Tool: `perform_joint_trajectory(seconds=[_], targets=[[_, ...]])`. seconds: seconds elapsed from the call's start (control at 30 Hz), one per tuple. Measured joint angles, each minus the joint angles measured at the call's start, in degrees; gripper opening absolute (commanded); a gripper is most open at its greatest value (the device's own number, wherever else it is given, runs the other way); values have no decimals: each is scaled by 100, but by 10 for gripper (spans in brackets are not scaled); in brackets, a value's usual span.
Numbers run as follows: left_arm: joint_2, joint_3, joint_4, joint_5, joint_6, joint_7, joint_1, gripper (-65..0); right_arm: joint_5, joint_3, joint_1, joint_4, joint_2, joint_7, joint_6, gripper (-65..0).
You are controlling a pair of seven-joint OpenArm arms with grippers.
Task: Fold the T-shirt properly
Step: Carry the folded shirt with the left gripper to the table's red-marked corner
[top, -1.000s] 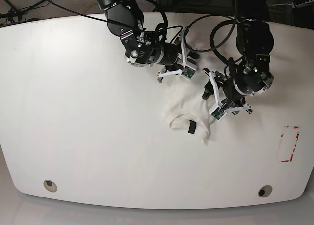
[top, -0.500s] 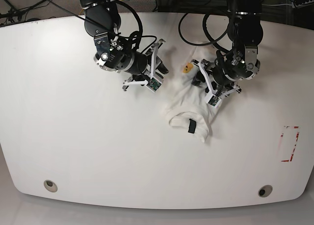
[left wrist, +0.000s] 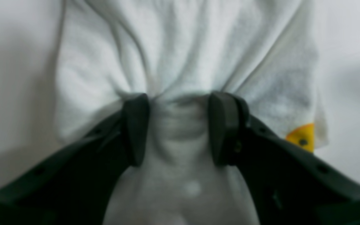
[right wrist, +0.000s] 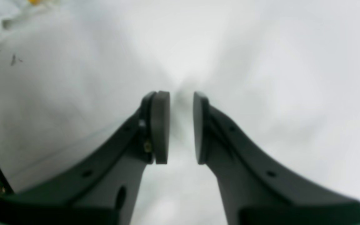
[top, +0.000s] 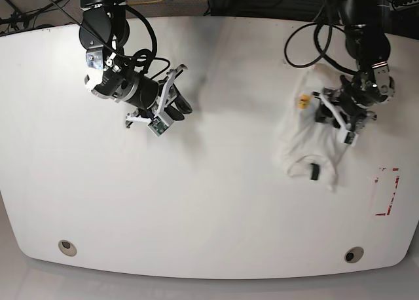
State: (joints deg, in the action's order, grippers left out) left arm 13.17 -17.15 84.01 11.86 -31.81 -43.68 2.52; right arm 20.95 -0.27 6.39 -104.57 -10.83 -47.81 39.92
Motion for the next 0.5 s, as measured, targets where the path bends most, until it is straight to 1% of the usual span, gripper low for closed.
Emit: perform_joint_trajectory(seconds=[0.07, 0.2, 0.23, 0.33, 0.4, 0.43, 0.47, 0.5], targets=[[319, -321, -295, 15, 15, 57, -20, -357, 101, 66, 7, -33, -50, 11, 2, -528], [844, -804, -927, 44, 26, 267, -114, -357, 140, 260, 17, -127, -74, 2, 0, -528], [951, -857, -1043, 44, 26, 319, -125, -357, 138, 293, 24, -164, -74, 2, -2, -528], [1447, -938, -1534, -11, 24, 566, -144, -357, 138, 321, 39, -249, -79, 4, -2, -528], [1711, -944, -1832, -50, -103, 765, -144, -357, 136, 317, 57, -308, -74, 0, -2, -528], [1843, -951, -1958, -85, -223, 876, -142, -357, 133, 317, 70, -356, -76, 2, 0, -528], [2004, -994, -2105, -120, -422, 922, -127, -357, 136, 317, 83, -407, -76, 4, -2, -528], [2090, -1058, -2170, -160, -551, 922, -125, -357, 133, 306, 85, -428, -74, 2, 0, -528]])
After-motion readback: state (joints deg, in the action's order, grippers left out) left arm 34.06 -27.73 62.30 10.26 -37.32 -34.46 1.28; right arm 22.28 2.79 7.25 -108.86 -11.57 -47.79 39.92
